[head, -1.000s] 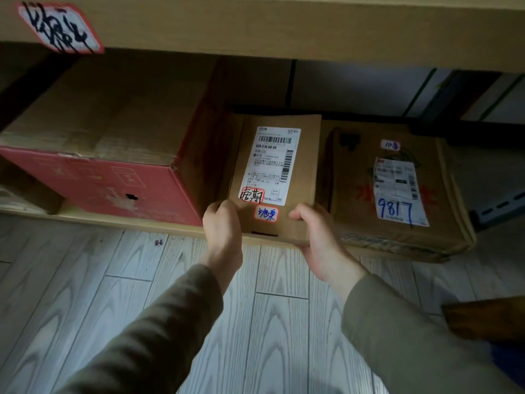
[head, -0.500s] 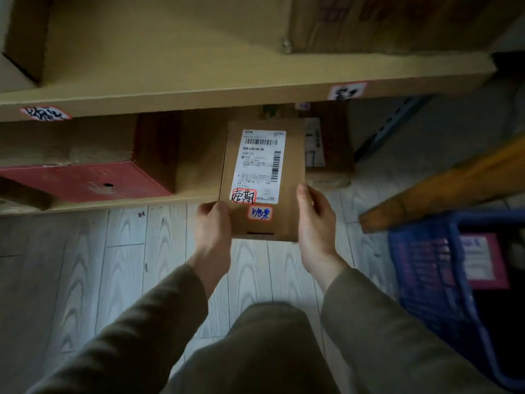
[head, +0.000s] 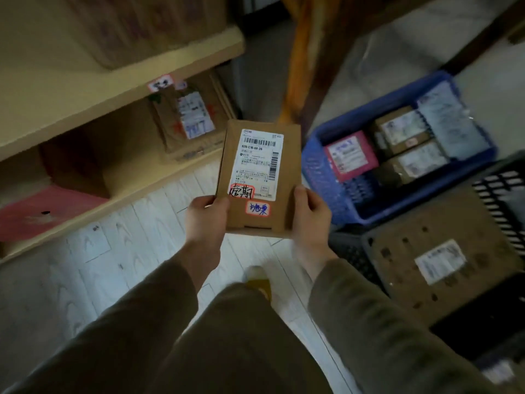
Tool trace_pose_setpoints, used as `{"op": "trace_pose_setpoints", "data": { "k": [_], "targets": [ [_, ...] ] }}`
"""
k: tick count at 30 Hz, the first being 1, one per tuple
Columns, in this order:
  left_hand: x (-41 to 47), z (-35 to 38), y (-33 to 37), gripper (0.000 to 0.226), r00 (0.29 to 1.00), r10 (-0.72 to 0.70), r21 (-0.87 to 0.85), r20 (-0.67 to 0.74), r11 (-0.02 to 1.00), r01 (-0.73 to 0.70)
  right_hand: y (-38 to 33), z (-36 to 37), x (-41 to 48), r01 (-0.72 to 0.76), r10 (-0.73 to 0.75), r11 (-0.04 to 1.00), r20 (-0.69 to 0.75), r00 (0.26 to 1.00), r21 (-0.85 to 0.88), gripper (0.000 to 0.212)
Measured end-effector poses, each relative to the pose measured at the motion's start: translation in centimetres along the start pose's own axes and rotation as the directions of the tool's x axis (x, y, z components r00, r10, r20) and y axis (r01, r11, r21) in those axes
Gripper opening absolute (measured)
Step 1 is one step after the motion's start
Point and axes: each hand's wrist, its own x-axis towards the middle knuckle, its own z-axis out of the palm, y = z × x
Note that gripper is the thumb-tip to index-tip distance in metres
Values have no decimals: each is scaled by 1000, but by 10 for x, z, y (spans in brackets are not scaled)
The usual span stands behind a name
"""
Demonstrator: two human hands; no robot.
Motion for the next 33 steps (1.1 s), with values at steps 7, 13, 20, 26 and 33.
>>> {"op": "trace_pose_setpoints", "data": {
  "k": [7, 13, 20, 26, 33],
  "targets": [
    [-70, 44, 22, 21, 974, 115, 186, 197, 971, -152, -35, -86, -42, -9, 48, 983, -212, 976, 181, 24],
    [-137, 88, 20, 17, 911, 160, 290, 380, 915, -281, -39, -161, -74, -73, 194, 931, -316, 929, 358, 18],
    [-217, 175, -23, 20, 861, 126, 365, 493, 868, -337, -13, -283, -99, -78, 276, 883, -378, 884, 463, 21],
    [-293, 262, -76, 33, 809, 73, 417, 583, 828, -375, 19, -405, -109, -99, 356, 852, -431, 829, 514, 25],
    [-358, 343, -127, 39, 733, -56, 460, 678, 810, -364, 57, -512, -125, -89, 501, 697, -395, 770, 711, 23]
  ]
}}
